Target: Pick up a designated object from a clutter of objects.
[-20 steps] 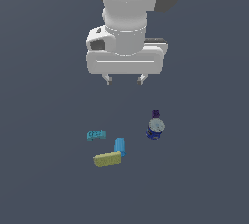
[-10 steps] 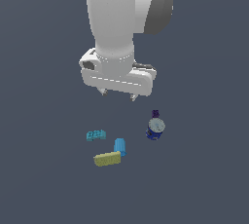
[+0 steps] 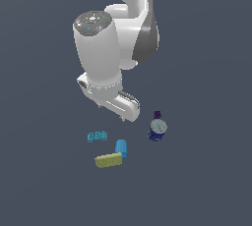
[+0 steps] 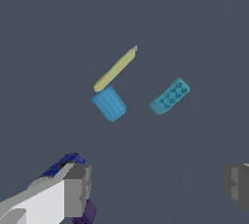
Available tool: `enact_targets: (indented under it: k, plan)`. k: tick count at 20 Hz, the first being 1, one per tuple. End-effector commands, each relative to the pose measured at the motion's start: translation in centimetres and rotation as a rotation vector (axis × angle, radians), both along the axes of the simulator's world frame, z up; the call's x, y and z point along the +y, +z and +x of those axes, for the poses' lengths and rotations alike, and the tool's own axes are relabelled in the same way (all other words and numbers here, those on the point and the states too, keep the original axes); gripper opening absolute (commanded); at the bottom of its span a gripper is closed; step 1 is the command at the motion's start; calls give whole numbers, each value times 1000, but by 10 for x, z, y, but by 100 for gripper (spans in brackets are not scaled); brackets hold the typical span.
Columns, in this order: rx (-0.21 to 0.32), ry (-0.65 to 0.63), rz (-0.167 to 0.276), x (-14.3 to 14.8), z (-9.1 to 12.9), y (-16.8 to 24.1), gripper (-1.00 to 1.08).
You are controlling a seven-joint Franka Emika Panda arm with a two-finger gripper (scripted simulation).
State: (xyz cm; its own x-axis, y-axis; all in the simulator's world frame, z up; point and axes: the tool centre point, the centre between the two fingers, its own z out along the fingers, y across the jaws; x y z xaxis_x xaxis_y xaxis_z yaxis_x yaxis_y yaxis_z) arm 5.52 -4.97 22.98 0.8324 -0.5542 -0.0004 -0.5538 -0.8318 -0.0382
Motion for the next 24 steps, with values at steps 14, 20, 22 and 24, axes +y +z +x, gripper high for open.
enact_targets:
  k: [14,20,22,24]
  plan:
    - [26,-523,0,-54,11,-99,100]
    - [31,-686,-10,-72,9,-130,100]
    - [32,-727,-13,-77,8,-138,100]
    - [32,-761,-15,-81,7,-144,100]
